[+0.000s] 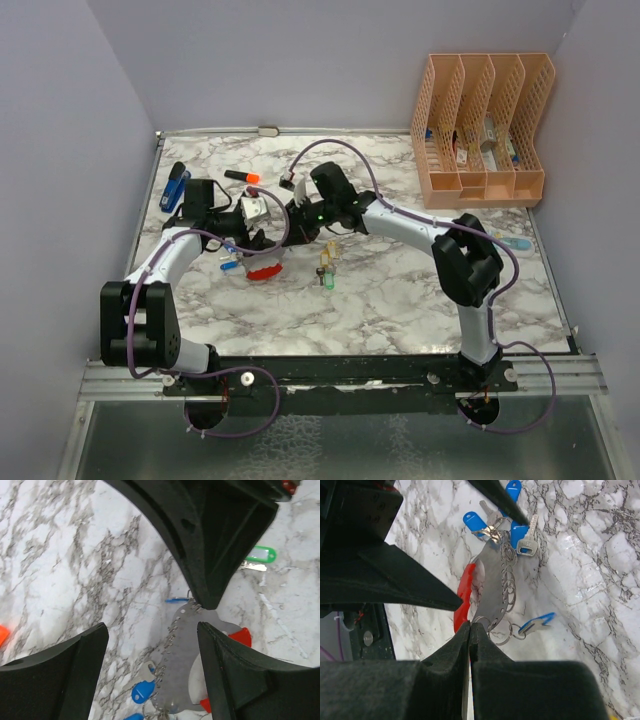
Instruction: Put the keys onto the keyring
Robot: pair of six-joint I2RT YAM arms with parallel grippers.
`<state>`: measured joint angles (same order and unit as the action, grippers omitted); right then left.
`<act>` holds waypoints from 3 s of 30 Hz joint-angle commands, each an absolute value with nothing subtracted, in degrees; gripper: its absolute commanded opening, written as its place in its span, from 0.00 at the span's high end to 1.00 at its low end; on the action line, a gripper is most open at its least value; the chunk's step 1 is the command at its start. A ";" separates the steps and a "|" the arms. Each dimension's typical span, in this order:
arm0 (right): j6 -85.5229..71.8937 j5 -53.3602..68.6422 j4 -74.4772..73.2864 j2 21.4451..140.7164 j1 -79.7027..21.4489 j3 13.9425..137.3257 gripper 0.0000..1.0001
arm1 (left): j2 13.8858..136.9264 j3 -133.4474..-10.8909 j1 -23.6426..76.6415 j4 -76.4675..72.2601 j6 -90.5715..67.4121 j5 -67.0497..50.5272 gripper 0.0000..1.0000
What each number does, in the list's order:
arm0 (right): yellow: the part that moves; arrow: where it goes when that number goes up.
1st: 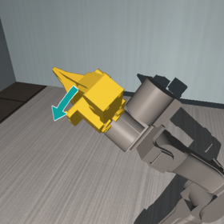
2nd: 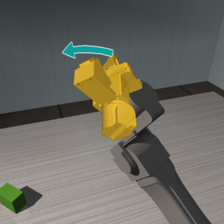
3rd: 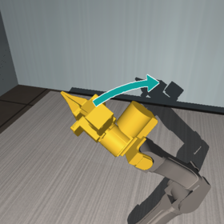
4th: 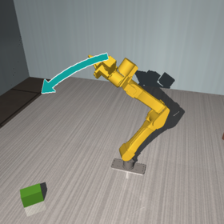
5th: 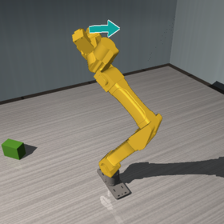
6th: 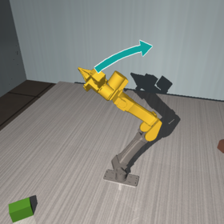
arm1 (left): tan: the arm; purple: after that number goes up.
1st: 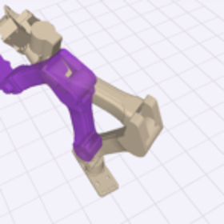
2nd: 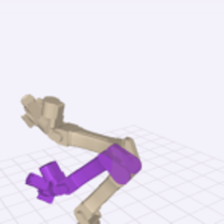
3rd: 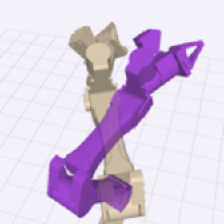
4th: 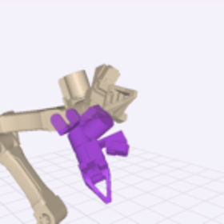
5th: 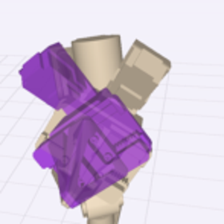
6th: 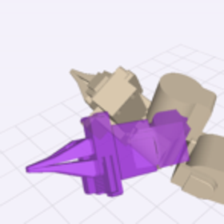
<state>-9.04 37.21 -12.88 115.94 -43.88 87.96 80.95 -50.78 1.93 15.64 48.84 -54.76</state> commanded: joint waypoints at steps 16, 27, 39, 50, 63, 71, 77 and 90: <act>-14.42 42.97 -9.99 108.37 -43.95 86.93 0.99 | 82.26 -51.86 1.76 27.28 64.87 -69.90 0.26; -18.04 43.66 -2.94 106.19 -43.81 82.48 0.99 | 85.69 -56.73 1.76 34.77 68.34 -77.74 0.26; -21.06 36.66 -4.09 104.06 -43.86 82.36 0.99 | 85.63 -63.66 1.14 52.36 74.44 -74.30 0.22; -26.71 30.74 -3.69 102.66 -43.86 81.19 0.99 | 78.49 -60.91 -0.09 41.79 54.17 -69.59 0.22; -29.68 28.82 -0.32 101.65 -44.54 80.16 0.99 | 79.36 -59.12 3.67 35.83 45.75 -71.15 0.20; -31.32 28.49 2.23 102.04 -45.04 80.06 0.99 | 79.78 -54.61 7.87 22.64 34.72 -65.19 0.20; -31.91 28.65 3.02 101.79 -45.09 79.84 0.99 | 80.68 -53.71 8.60 18.52 31.85 -62.76 0.20; -32.26 28.81 4.46 99.82 -45.08 77.05 0.99 | 80.62 -52.57 8.61 19.41 37.35 -67.36 0.39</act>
